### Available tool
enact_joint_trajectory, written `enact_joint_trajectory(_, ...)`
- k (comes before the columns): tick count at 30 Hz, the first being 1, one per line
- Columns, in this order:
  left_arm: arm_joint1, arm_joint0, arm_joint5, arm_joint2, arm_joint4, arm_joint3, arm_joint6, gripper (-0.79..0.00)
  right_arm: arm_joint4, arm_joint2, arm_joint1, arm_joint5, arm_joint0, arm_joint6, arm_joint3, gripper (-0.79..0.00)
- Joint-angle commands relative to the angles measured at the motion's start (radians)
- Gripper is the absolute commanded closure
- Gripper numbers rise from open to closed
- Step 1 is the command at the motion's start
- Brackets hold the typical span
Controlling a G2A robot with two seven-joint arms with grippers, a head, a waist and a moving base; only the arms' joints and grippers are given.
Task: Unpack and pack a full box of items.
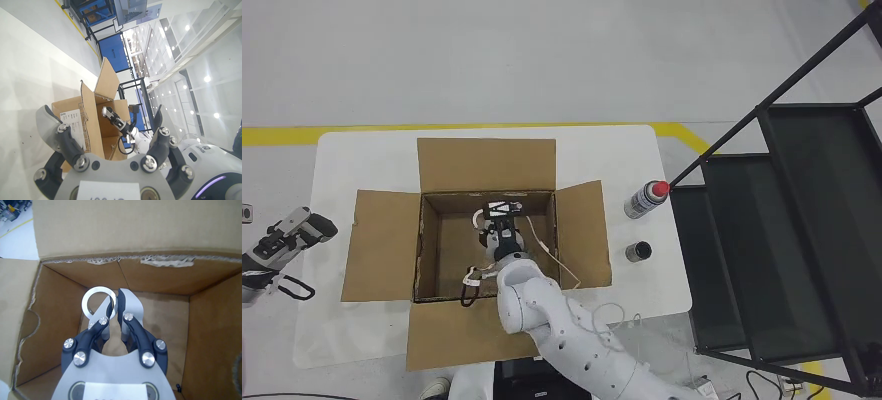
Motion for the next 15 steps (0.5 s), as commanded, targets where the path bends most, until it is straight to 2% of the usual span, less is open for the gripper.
enact_joint_trajectory(1,0.0,0.0,0.0,0.0,0.0,0.0,0.0,-0.785,-0.03,0.033,0.021,-0.089,-0.05,0.042,-0.095,0.0)
enact_joint_trajectory(7,0.0,0.0,0.0,0.0,0.0,0.0,0.0,-0.785,-0.061,0.14,0.07,-0.329,-0.159,0.118,-0.286,0.0)
enact_joint_trajectory(15,0.0,0.0,0.0,0.0,0.0,0.0,0.0,-0.785,0.036,0.294,0.113,-0.636,-0.193,0.173,-0.381,0.0)
